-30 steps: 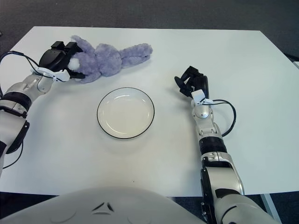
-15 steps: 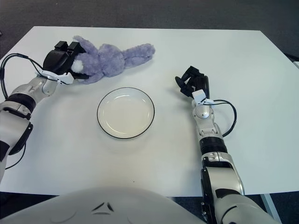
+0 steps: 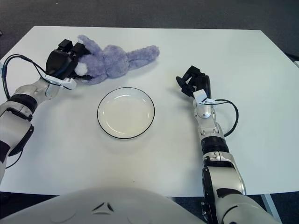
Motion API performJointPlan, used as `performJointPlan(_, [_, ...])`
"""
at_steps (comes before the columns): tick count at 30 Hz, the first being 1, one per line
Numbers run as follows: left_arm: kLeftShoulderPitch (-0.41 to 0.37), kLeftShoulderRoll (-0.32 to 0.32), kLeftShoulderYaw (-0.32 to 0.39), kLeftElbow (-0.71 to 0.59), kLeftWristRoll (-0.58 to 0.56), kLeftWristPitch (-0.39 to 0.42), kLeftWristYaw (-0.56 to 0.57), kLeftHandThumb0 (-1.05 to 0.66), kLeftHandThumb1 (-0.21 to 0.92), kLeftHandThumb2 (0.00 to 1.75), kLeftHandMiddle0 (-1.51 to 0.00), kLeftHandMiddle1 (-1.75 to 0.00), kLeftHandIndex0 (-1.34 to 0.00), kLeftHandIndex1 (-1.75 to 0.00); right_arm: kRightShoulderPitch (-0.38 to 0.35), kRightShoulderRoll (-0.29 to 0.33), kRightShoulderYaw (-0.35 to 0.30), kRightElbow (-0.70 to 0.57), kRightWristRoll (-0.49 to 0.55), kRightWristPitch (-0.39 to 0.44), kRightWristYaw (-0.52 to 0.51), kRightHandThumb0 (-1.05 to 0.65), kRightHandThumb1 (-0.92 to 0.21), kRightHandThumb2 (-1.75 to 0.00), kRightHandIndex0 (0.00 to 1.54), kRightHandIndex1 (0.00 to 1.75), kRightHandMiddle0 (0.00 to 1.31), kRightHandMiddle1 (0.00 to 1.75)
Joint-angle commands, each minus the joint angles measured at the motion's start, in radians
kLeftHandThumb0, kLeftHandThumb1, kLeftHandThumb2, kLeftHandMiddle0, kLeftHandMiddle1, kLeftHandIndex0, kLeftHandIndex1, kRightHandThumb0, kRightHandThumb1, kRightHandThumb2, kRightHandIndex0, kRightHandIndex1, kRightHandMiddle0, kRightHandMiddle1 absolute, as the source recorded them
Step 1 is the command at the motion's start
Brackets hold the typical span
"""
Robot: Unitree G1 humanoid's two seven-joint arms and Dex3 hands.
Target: Put the doll into the plate.
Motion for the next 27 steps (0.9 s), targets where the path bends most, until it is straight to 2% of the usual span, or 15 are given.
performJointPlan(1, [-0.038, -0.005, -0.056, -0.026, 0.081, 0.082, 0.149, -0.05, 0.91, 0.02, -0.73, -1.75, -0.62, -1.75, 0.013, 0.024, 0.005, -0.135, 0.013, 0.099, 0.026, -0.41, -0.92, -0.43, 0.91, 1.75, 0.7, 1.75])
performJointPlan(8, [-0.045, -0.011, -0.075, -0.009, 0.094, 0.096, 0.189, -0.04, 0.92, 0.02, -0.75, -1.75, -0.63, -1.75, 0.029, 0.034, 0.0, -0.195, 0.006, 0.161, 0.04, -0.42, -0.92, -0.42, 0.9, 1.75, 0.68, 1.75])
performJointPlan(11, [-0.049, -0.021, -0.082, -0.026, 0.105, 0.122, 0.237, -0.03, 0.92, 0.02, -0.78, -1.75, -0.65, -1.75, -0.006, 0.01, 0.03, -0.194, -0.04, 0.063, 0.036, -0.46, -0.92, -0.38, 0.85, 1.75, 0.62, 1.75])
performJointPlan(15, [-0.053, -0.026, -0.09, -0.027, 0.109, 0.133, 0.261, -0.03, 0.92, 0.02, -0.8, -1.75, -0.66, -1.75, -0.029, -0.009, 0.044, -0.173, -0.057, -0.002, 0.051, -0.46, -0.92, -0.32, 0.79, 1.75, 0.57, 1.71])
performJointPlan(18, [-0.054, -0.028, -0.094, -0.026, 0.111, 0.137, 0.27, -0.03, 0.92, 0.03, -0.8, -1.75, -0.67, -1.75, -0.038, -0.013, 0.046, -0.16, -0.052, -0.029, 0.065, -0.4, -0.9, -0.28, 0.71, 1.75, 0.55, 1.51])
performJointPlan(22, [-0.055, -0.029, -0.095, -0.024, 0.112, 0.138, 0.273, -0.03, 0.92, 0.03, -0.81, -1.75, -0.67, -1.75, -0.041, -0.013, 0.044, -0.149, -0.053, -0.043, 0.067, -0.38, -0.89, -0.26, 0.69, 1.75, 0.54, 1.44])
performJointPlan(25, [-0.072, -0.041, -0.116, -0.034, 0.136, 0.151, 0.295, -0.03, 0.92, 0.03, -0.82, -1.75, -0.68, -1.75, -0.081, -0.023, 0.049, -0.157, 0.042, -0.052, 0.199, -0.37, -0.91, -0.24, 0.61, 1.7, 0.52, 1.42])
performJointPlan(27, [-0.077, -0.045, -0.123, -0.036, 0.143, 0.153, 0.3, -0.03, 0.92, 0.03, -0.82, -1.75, -0.68, -1.75, -0.094, -0.027, 0.047, -0.166, 0.067, -0.044, 0.24, -0.16, -0.91, -0.22, 0.59, 1.54, 0.48, 1.31])
